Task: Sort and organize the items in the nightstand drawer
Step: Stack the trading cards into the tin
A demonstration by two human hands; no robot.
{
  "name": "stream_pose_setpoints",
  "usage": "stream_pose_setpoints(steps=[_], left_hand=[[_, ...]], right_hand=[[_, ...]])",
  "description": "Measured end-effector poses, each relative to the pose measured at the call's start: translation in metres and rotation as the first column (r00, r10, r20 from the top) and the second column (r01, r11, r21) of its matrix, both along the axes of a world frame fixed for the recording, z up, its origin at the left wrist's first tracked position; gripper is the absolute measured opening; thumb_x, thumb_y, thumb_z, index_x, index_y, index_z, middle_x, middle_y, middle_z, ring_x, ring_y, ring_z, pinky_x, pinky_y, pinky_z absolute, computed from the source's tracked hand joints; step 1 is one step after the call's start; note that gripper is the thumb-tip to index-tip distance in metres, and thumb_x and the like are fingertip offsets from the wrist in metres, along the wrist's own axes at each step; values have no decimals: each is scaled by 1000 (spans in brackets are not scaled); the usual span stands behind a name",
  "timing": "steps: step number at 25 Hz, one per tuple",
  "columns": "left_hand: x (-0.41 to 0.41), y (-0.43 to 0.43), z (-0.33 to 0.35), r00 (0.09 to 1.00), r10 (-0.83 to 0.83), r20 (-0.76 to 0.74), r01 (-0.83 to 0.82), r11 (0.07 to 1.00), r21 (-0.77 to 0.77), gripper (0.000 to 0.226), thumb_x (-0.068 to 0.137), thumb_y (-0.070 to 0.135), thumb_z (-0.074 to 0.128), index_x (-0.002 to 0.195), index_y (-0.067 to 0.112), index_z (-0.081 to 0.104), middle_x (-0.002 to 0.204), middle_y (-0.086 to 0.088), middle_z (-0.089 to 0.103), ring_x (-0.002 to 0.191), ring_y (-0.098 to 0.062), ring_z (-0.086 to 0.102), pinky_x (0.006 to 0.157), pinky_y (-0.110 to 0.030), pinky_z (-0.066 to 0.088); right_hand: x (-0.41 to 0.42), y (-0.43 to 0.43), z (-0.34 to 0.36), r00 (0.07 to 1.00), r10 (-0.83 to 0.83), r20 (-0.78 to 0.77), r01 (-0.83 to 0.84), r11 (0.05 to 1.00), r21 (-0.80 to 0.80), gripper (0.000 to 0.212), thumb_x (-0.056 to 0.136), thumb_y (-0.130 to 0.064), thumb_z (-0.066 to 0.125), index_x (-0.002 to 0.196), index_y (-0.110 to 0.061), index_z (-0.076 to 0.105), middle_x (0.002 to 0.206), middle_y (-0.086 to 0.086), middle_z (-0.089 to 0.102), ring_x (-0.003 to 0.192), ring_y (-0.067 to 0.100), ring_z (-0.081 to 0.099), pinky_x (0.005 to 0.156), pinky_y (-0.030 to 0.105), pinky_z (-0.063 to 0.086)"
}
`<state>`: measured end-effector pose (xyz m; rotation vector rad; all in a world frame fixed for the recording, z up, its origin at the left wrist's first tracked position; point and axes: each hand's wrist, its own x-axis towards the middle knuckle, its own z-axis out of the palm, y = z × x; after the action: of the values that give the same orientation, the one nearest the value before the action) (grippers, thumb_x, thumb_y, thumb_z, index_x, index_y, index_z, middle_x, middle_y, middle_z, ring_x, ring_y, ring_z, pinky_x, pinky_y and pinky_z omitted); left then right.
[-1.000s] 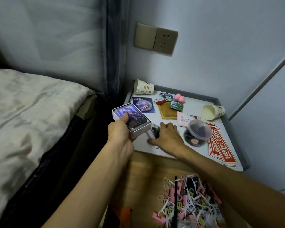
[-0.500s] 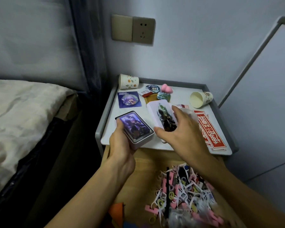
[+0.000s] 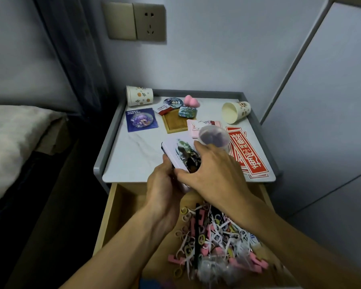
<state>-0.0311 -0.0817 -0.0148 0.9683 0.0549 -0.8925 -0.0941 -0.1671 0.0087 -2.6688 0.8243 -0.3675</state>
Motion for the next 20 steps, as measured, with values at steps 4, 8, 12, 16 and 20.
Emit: stream_pose_setpoints(steps=[4,8,12,16,20], left_hand=[[-4,-1,4,997,-9,-72,4,997,-74,44,105,35,32,115,12,67,97,-10,75,66,-15,72,49,-23,54],[-4,1,3,999,-9,-47,7,999,-41,46,105,37,30,109,13,68,100,-11,75,81,-19,74,68,-31,61],[-3,2,3,999,-5,-38,4,1000,-22,47,105,39,29,111,12,68,101,-11,75,84,-20,73,76,-33,59],[0,1,-3,999,-30,40,29,999,29,51,103,47,28,122,18,65,111,-8,73,104,-23,69,99,-46,48],[-2,5,0,994,-89,71,89,996,6,48,102,48,35,126,16,63,116,-8,71,108,-22,68,96,-42,51]], right_hand=[[-2,-1,0,1000,-11,-19,11,1000,-26,57,76,-64,56,118,-25,50,112,-2,60,98,21,61,70,30,42],[-3,2,1,999,-2,-38,1,999,-39,68,79,-64,56,131,-22,45,122,2,58,107,23,59,80,33,46],[-2,3,2,999,0,-46,-3,999,-53,72,79,-65,55,135,-21,43,125,2,57,109,23,58,84,34,47],[-1,6,1,999,0,-51,-4,997,-72,71,81,-64,55,135,-19,43,124,4,56,109,24,59,83,34,47],[-1,7,-1,998,3,-56,-8,996,-94,74,82,-65,54,138,-19,42,127,4,56,111,25,59,85,34,48]])
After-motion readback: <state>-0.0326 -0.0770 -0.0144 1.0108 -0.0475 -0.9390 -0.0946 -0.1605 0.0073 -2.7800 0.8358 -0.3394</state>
